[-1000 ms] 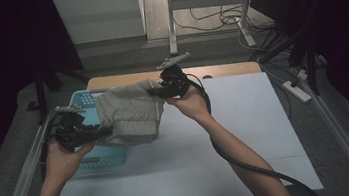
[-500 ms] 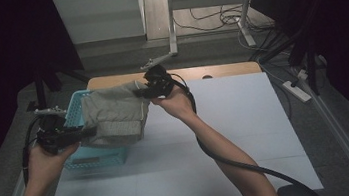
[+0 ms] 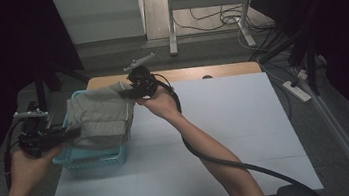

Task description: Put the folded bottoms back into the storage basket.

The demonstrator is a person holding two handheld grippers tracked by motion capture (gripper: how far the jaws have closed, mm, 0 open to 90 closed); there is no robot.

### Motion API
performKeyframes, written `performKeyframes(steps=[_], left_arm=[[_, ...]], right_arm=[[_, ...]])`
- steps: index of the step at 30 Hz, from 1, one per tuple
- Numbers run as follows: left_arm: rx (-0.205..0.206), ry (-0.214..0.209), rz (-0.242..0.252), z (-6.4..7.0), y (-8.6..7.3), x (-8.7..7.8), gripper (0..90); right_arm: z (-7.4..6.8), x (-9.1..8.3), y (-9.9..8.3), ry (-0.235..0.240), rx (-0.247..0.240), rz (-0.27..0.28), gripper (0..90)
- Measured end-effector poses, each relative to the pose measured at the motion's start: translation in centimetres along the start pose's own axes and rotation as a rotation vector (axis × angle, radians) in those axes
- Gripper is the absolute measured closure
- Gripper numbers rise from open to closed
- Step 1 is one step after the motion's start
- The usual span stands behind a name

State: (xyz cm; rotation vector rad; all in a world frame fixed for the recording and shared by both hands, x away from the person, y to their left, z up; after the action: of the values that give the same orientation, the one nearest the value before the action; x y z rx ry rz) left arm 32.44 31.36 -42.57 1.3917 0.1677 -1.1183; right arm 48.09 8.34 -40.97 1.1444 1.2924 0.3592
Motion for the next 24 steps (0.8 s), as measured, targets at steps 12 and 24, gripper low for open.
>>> performKeyframes(steps=[12,24], left_arm=[[-0.031,0.041,0.006,-2.1,-0.7,-0.7,70.5],[-0.05,0.1,0.011,-3.7,-1.3,-2.4,71.1]], right_arm=[[-0.3,2.6,0.4,0.01,0.01,0.002,70.5],[-1.3,4.8,0.7,0.042,0.009,0.012,70.4]])
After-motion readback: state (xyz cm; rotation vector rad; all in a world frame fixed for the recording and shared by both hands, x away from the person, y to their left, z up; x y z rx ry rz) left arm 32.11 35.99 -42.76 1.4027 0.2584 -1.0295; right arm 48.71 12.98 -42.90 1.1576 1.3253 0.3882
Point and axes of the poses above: each handheld gripper's, and its own axes: x roughly forward along the jaws, y roughly out of its top, z roughly to its right, the point moved 5 cm from there along x, roughly forward along the jaws, and after that the axes turned 3 degrees about x, right-handed, at the moved point
